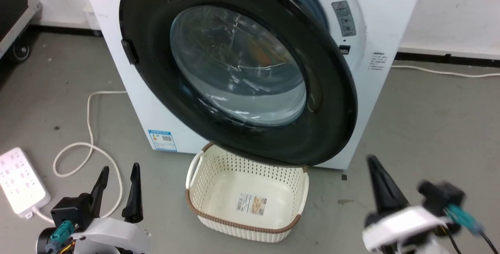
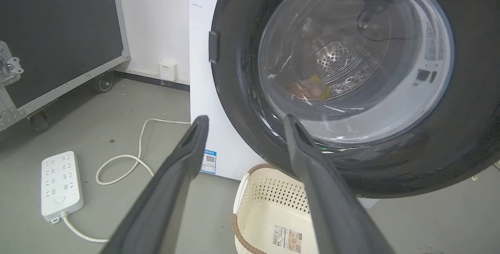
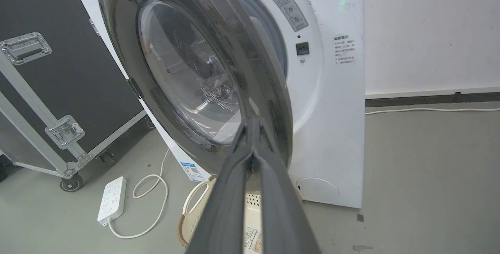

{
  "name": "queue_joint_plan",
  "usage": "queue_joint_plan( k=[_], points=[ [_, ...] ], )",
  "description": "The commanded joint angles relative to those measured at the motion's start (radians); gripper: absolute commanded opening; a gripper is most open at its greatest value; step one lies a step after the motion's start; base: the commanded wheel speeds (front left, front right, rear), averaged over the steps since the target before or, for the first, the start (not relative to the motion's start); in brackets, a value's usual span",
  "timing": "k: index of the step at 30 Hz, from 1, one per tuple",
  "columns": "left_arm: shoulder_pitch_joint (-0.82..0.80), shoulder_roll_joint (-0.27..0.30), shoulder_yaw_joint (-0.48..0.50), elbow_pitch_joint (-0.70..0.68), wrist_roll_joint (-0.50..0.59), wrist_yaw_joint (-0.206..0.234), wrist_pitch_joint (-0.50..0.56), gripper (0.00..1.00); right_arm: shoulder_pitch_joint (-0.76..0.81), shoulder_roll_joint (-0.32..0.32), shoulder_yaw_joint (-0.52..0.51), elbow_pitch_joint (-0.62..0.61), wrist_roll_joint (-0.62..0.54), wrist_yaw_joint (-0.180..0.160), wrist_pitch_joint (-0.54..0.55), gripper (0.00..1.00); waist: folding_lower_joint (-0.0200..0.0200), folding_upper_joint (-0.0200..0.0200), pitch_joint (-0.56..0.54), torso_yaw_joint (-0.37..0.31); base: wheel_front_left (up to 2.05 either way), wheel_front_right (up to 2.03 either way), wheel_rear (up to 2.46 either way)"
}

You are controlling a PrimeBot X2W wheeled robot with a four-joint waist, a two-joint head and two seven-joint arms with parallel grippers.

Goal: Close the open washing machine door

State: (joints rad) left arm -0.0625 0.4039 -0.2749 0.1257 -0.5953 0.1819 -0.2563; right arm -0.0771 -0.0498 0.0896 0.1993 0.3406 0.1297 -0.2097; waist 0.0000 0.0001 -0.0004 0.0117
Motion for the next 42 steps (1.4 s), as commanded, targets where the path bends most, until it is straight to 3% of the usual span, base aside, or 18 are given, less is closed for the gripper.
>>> queue_joint_plan(
  k=[1, 11, 17, 18, 30, 42],
  points=[
    [0.008, -0.004, 0.006, -0.009, 0.009, -0.004, -0.005, 1.00, -0.038, 0.000, 0.016, 0.014, -0.008, 0.001, 0.014, 0.00, 0.0000, -0.0001, 0.016, 0.007, 0.00, 0.00, 0.00],
    [-0.035, -0.014, 0.040, -0.035, 0.033, -0.037, -0.005, 1.00, -0.281, 0.000, 0.030, 0.215, -0.035, 0.001, 0.023, 0.00, 0.0000, -0.0001, 0.125, 0.044, 0.00, 0.00, 0.00],
    [-0.062, -0.032, 0.057, -0.035, 0.044, -0.060, -0.005, 1.00, -0.387, 0.000, -0.010, 0.319, -0.053, 0.001, -0.012, 0.00, 0.0000, -0.0001, 0.181, 0.063, 0.00, 0.00, 0.00],
    [-0.083, -0.049, 0.071, -0.038, 0.063, -0.081, -0.005, 1.00, -0.469, 0.000, -0.066, 0.369, -0.081, 0.001, -0.029, 0.00, 0.0000, -0.0001, 0.227, 0.076, 0.00, 0.00, 0.00],
    [-0.133, -0.089, 0.142, -0.049, 0.119, -0.142, -0.005, 1.00, -0.715, 0.000, -0.260, 0.460, -0.220, 0.001, -0.047, 0.00, 0.0000, -0.0001, 0.350, 0.103, 0.00, 0.00, 0.00],
    [-0.153, -0.115, 0.179, -0.030, 0.156, -0.186, -0.005, 1.00, -0.837, 0.000, -0.332, 0.504, -0.267, 0.001, -0.051, 0.00, 0.0000, -0.0001, 0.390, 0.100, 0.00, 0.00, 0.00]
  ],
)
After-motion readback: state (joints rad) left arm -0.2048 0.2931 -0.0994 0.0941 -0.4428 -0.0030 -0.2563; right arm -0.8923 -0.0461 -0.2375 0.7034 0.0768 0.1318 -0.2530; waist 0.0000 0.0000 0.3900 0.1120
